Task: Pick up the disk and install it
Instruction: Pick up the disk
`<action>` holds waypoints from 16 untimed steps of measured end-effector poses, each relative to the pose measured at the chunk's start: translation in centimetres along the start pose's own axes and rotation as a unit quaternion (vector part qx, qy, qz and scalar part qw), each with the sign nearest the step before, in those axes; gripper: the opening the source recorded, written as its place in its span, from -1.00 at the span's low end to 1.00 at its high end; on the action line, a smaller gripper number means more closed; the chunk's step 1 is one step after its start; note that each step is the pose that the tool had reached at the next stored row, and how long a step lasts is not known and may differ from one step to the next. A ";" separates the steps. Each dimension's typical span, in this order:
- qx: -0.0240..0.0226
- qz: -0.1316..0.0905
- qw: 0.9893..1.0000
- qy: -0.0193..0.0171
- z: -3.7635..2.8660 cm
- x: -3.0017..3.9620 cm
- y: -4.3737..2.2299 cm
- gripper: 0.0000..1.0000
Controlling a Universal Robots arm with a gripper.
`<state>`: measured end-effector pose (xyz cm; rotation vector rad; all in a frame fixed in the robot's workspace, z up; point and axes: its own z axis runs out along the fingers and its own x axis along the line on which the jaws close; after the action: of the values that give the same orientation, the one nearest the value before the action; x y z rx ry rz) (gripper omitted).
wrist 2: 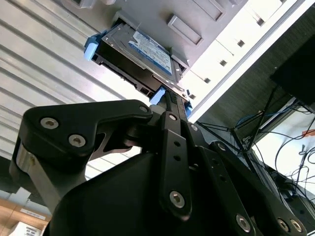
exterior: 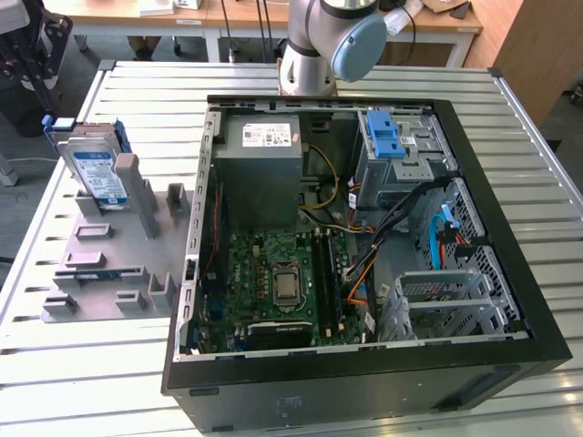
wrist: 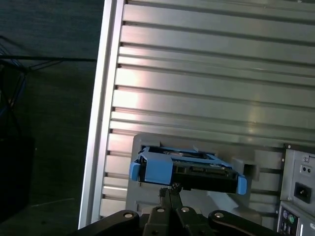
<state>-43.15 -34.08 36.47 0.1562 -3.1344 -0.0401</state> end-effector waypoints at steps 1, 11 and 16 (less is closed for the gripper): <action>0.000 -0.002 1.000 0.000 0.00 0.00 0.00 -0.79; 0.000 -0.026 1.000 0.001 0.00 0.00 0.00 -0.79; 0.000 -0.038 0.999 0.001 0.00 0.00 0.00 -0.79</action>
<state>-43.15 -34.08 36.47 0.2760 -3.1251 -0.0399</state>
